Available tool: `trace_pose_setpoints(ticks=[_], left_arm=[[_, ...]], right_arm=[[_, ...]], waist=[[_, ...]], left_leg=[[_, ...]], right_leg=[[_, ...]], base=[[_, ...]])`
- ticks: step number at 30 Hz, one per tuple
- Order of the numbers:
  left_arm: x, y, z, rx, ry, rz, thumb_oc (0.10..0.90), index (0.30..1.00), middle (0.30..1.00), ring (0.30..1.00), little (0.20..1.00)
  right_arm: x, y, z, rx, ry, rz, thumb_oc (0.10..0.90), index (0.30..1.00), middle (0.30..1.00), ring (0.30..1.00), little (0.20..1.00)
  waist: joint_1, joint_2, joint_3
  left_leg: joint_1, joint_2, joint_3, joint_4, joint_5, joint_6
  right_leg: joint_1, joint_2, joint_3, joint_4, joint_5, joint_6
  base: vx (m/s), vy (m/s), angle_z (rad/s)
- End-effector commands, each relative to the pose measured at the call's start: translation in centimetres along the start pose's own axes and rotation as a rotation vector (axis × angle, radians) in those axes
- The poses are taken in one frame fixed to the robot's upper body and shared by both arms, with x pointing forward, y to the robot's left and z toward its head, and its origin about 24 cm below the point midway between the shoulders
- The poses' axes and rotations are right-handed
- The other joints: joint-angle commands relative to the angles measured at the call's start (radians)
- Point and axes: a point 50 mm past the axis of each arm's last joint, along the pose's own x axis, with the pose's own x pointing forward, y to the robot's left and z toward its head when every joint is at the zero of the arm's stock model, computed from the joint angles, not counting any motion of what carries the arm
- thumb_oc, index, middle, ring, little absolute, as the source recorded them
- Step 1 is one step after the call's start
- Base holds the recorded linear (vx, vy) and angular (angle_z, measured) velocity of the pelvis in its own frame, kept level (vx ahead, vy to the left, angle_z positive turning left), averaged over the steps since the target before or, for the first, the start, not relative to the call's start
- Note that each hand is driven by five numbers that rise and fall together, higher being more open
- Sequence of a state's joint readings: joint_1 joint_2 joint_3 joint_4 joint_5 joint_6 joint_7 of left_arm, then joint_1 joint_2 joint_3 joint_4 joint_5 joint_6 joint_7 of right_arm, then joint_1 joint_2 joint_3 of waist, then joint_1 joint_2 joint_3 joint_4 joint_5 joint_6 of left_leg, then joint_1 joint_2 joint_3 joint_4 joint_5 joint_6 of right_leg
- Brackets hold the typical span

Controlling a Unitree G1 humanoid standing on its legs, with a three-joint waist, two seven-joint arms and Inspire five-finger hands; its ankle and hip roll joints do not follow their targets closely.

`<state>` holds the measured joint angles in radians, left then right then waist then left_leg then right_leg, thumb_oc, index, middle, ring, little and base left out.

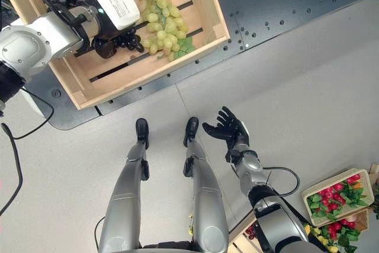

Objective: Pick up the fruits from the basket on one side to the basket on the other side

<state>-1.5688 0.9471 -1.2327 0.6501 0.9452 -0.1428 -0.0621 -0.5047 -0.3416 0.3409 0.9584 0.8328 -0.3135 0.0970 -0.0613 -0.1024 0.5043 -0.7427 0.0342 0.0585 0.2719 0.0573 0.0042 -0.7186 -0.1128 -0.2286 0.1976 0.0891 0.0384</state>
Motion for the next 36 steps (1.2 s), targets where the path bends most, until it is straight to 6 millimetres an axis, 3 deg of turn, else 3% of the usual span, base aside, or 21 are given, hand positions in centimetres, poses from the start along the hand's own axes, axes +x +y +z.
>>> trace_pose_setpoints(ticks=[1,7,9,14,16,18,22,28,36], left_arm=[[-1.8,-5.1,-2.4,0.009,0.154,-0.131,0.400,0.300,0.300,0.300,0.300],[-2.1,-4.3,-2.9,-0.121,0.181,0.036,0.400,0.300,0.300,0.300,0.300],[-2.4,-4.2,-3.2,-0.249,0.223,0.139,0.400,0.300,0.300,0.300,0.300],[-3.5,-5.7,-3.2,-0.721,0.357,0.378,0.400,0.300,0.300,0.300,0.300],[-3.9,-6.8,-2.7,-0.854,0.389,0.431,0.400,0.300,0.300,0.300,0.300],[-4.5,-8.5,-1.1,-1.101,0.443,0.537,0.400,0.300,0.300,0.300,0.300],[-5.1,-9.7,-0.2,-1.392,0.528,0.655,0.400,0.300,0.300,0.300,0.300],[-6.3,-11.5,1.9,-1.791,0.672,0.835,0.400,0.300,0.300,0.300,0.300],[-7.4,-12.3,4.0,-1.998,0.727,0.966,0.400,0.300,0.300,0.300,0.300]], right_arm=[[-0.9,-1.7,1.0,0.030,-0.093,-0.039,0.800,0.900,0.900,0.900,0.900],[-0.8,-1.1,1.5,0.032,-0.118,-0.004,0.800,0.900,0.900,0.900,0.900],[-0.7,-0.7,1.8,0.026,-0.130,0.010,0.800,0.900,0.900,0.900,0.900],[-1.0,0.2,1.6,0.039,-0.140,0.024,0.800,0.900,0.900,0.900,0.900],[-1.1,0.6,1.4,0.036,-0.137,0.025,0.800,0.900,0.900,0.900,0.900],[-1.2,1.7,1.1,0.028,-0.128,0.035,0.800,0.900,0.900,0.900,0.900],[-1.2,2.9,1.0,0.014,-0.128,0.056,0.800,0.900,0.900,0.900,0.900],[-2.1,4.9,0.4,-0.032,-0.137,0.113,0.800,0.900,0.900,0.900,0.900],[-3.4,6.6,0.6,-0.106,-0.194,0.218,0.800,0.900,0.900,0.900,0.900]], waist=[[0.014,0.034,0.016],[0.023,0.042,0.016],[0.031,0.046,0.016],[0.049,0.047,0.016],[0.055,0.048,0.016],[0.063,0.050,0.016],[0.069,0.052,0.014],[0.065,0.071,-0.070],[0.049,0.110,-0.163]], left_leg=[[0.105,-0.022,0.054,-0.062,-0.062,0.028],[0.153,-0.025,0.055,-0.065,-0.071,0.032],[0.181,-0.028,0.050,-0.072,-0.073,0.033],[0.260,-0.032,0.045,-0.096,-0.073,0.036],[0.294,-0.034,0.042,-0.109,-0.072,0.036],[0.364,-0.036,0.036,-0.137,-0.069,0.037],[0.448,-0.038,0.028,-0.166,-0.070,0.036],[0.560,-0.041,0.012,-0.232,-0.072,0.029],[0.673,-0.041,0.010,-0.293,-0.075,0.021]], right_leg=[[0.085,0.000,0.015,-0.007,-0.004,0.056],[0.132,-0.003,0.015,-0.009,-0.013,0.055],[0.157,-0.005,0.016,-0.013,-0.016,0.054],[0.230,-0.006,0.016,-0.020,-0.027,0.052],[0.260,-0.006,0.018,-0.024,-0.031,0.050],[0.319,-0.007,0.024,-0.028,-0.044,0.046],[0.389,-0.009,0.031,-0.031,-0.061,0.041],[0.489,-0.018,0.041,-0.069,-0.087,0.029],[0.612,-0.024,0.035,-0.152,-0.089,0.021]], base=[[0.00,0.000,0.00],[-0.02,-0.003,0.00],[-0.02,-0.007,-0.01],[-0.01,-0.005,-0.01],[0.00,0.000,0.00],[0.00,-0.008,-0.02],[0.01,-0.003,-0.01],[0.06,0.010,0.00],[0.06,0.007,0.00]])
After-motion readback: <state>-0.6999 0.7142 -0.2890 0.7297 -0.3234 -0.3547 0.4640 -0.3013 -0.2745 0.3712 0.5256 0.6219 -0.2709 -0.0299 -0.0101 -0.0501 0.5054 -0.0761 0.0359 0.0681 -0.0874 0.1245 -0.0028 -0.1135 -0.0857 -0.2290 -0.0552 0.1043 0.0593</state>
